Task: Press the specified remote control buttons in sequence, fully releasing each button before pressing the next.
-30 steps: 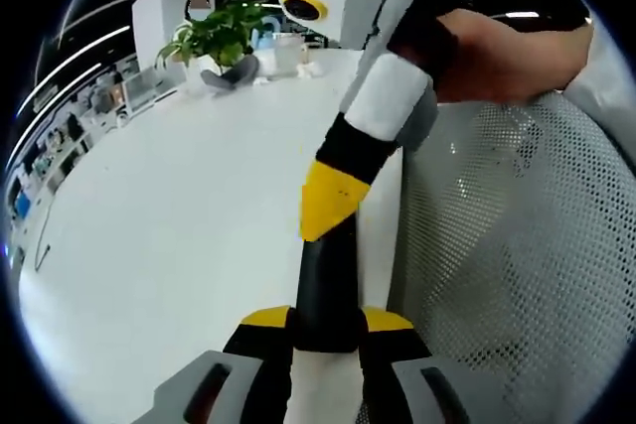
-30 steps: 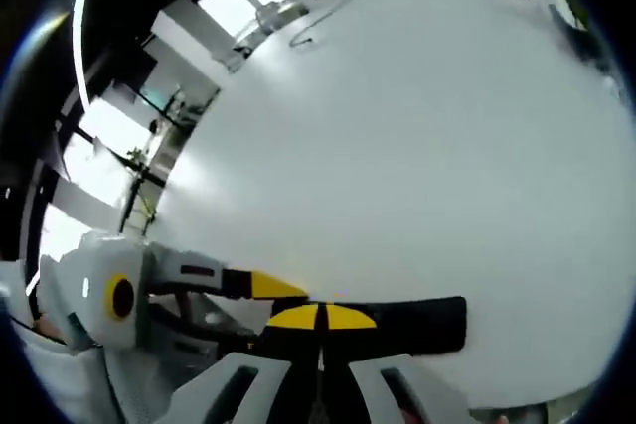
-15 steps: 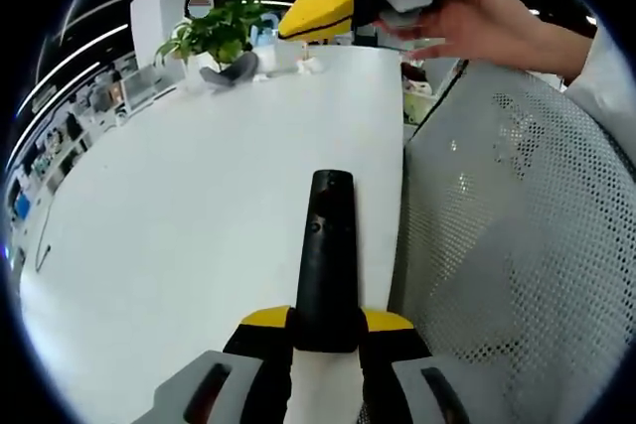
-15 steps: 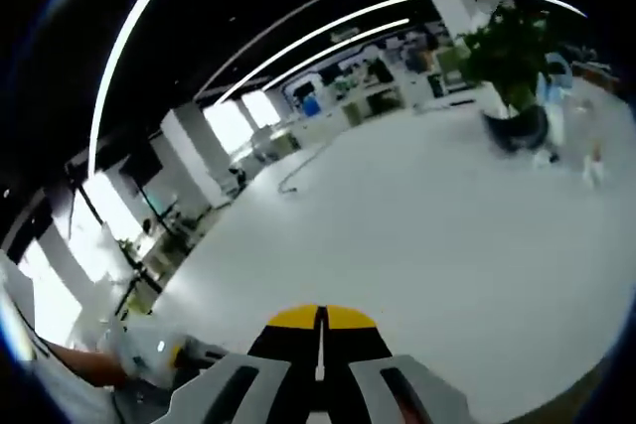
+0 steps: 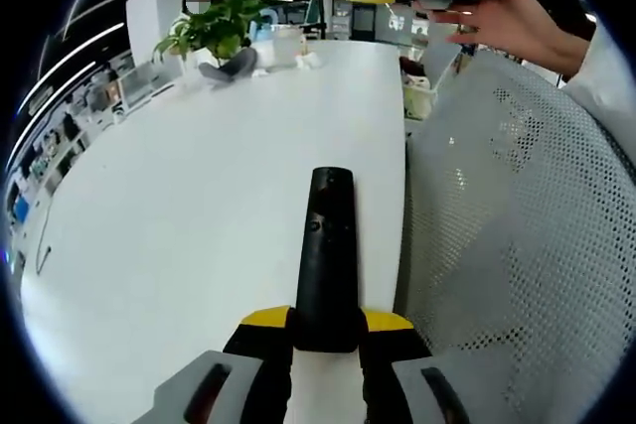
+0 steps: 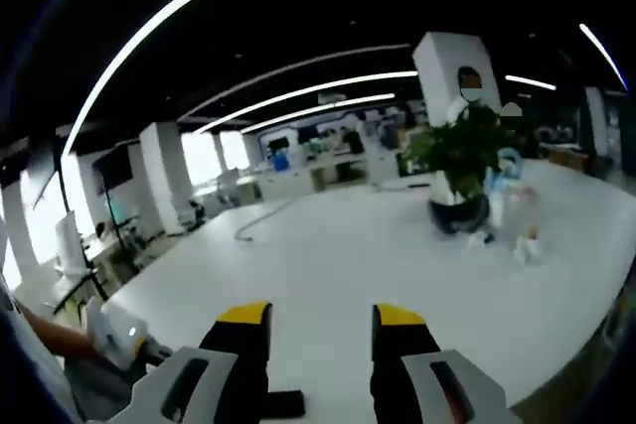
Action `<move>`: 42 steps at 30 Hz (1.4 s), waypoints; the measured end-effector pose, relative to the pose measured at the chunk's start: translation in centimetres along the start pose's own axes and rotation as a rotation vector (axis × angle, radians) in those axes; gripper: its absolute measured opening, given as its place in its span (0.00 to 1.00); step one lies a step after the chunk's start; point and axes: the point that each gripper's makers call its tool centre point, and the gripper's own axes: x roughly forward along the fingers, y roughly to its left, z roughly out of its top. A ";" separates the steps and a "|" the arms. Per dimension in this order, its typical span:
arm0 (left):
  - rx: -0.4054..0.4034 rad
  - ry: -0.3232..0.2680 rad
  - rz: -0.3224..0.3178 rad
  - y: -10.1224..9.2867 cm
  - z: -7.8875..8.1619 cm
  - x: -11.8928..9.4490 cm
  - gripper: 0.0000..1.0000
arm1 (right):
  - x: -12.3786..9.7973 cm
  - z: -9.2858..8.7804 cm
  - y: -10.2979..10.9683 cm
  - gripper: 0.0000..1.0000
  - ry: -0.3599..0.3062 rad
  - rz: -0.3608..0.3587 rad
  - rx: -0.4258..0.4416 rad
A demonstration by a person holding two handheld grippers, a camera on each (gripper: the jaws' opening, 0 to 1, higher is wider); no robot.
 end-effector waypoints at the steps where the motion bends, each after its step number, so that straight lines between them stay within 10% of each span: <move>1: -0.001 0.001 0.000 0.0 0.0 0.0 0.24 | 0.0 0.0 -0.2 0.48 -0.007 -0.002 -0.002; 8: -0.013 0.024 -0.032 0.3 0.0 -0.1 0.24 | 0.3 -0.2 -2.6 0.78 -0.055 -0.118 -0.168; 22: 0.041 0.073 -0.082 1.1 0.1 0.0 0.24 | 1.1 -3.2 -7.2 0.77 0.026 -0.287 -0.181; 24: 0.053 0.081 -0.080 1.3 0.0 0.0 0.23 | 1.1 -3.7 -7.2 0.79 0.037 -0.265 -0.079; 42: 0.076 0.111 -0.063 4.0 0.2 0.1 0.23 | 1.6 -5.4 -6.8 0.82 0.125 -0.233 -0.119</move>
